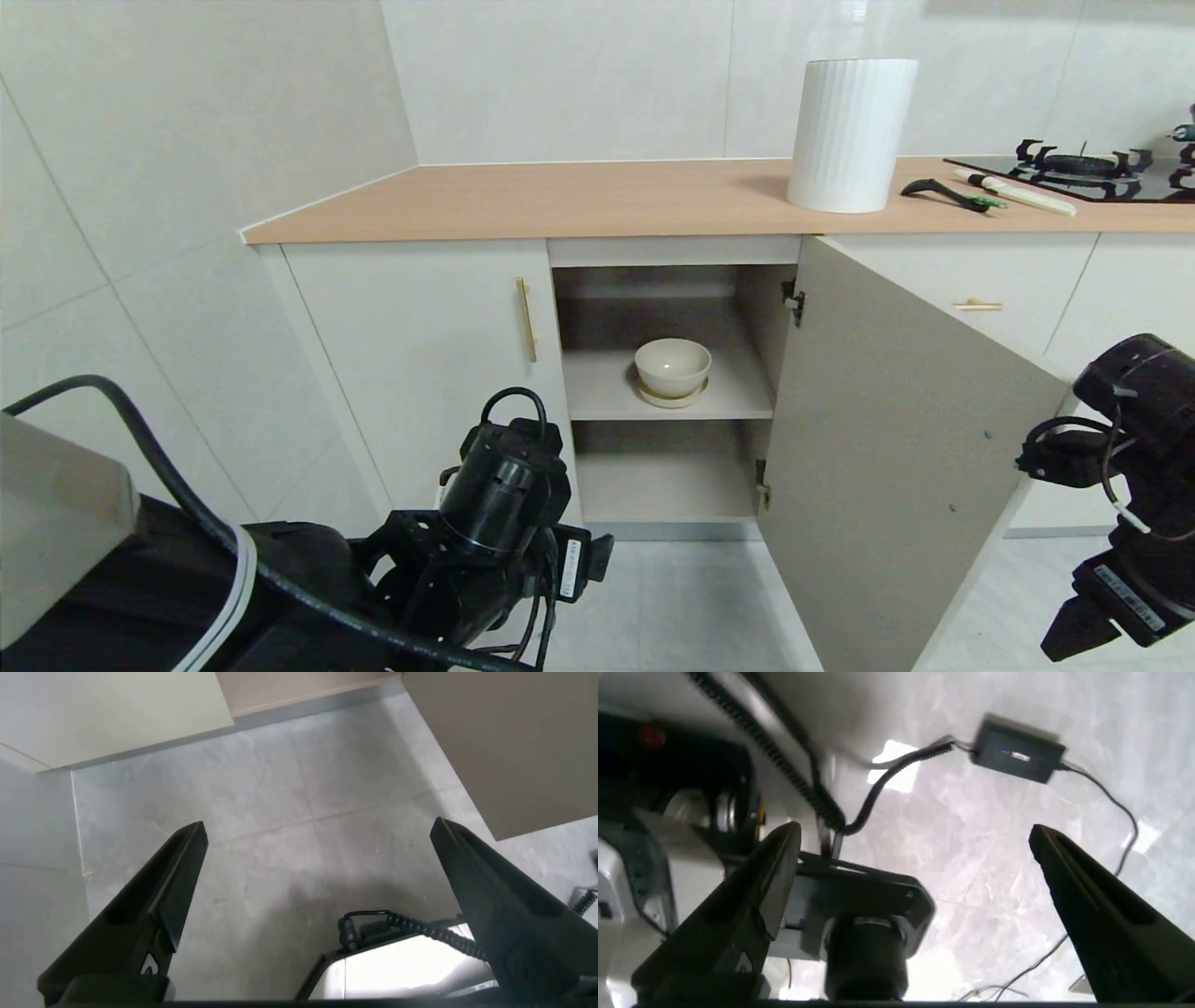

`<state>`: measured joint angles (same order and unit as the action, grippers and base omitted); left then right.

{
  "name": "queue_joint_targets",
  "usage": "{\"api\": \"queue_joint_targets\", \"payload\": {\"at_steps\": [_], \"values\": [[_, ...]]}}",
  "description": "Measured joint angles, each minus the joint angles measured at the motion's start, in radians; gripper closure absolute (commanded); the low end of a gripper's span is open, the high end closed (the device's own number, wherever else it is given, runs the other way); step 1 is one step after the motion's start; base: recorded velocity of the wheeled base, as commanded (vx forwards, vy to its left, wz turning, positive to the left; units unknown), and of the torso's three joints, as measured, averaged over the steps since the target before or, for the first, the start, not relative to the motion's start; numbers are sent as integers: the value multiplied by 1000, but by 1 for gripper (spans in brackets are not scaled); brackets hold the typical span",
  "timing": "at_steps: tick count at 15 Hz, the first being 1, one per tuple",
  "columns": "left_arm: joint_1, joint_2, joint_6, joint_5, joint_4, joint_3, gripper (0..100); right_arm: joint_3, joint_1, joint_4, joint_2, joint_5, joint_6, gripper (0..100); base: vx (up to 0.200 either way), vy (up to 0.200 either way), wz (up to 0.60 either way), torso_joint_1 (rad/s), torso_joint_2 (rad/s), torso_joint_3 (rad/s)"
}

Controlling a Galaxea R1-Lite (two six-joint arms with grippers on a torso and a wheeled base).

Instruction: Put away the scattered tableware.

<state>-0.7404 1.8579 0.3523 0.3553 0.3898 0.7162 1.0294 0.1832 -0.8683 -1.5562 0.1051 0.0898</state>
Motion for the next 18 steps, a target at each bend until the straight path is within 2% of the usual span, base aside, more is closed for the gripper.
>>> {"api": "queue_joint_targets", "payload": {"at_steps": [2,5,9,12,15,17,18], "values": [[-1,0,0,0,0,0,0,26,-53,-31,24,3,18,0,0,0,0,0,0,0],[0,5,0,0,3,1,0,98,-184,-73,77,-1,56,0,0,0,0,0,0,0],[0,6,0,0,4,1,0,166,-295,-40,92,-4,56,0,0,0,0,0,0,0],[0,5,0,0,5,1,0,177,-321,128,29,-3,-46,0,0,0,0,0,0,0],[0,4,0,5,5,1,0,141,-320,381,-53,-6,-158,0,0,0,0,0,0,0],[0,4,0,6,6,1,0,91,-302,482,-96,-11,-176,0,0,0,0,0,0,0],[0,4,0,6,5,1,0,75,-285,490,-116,-14,-179,0,0,0,0,0,0,0]]}}
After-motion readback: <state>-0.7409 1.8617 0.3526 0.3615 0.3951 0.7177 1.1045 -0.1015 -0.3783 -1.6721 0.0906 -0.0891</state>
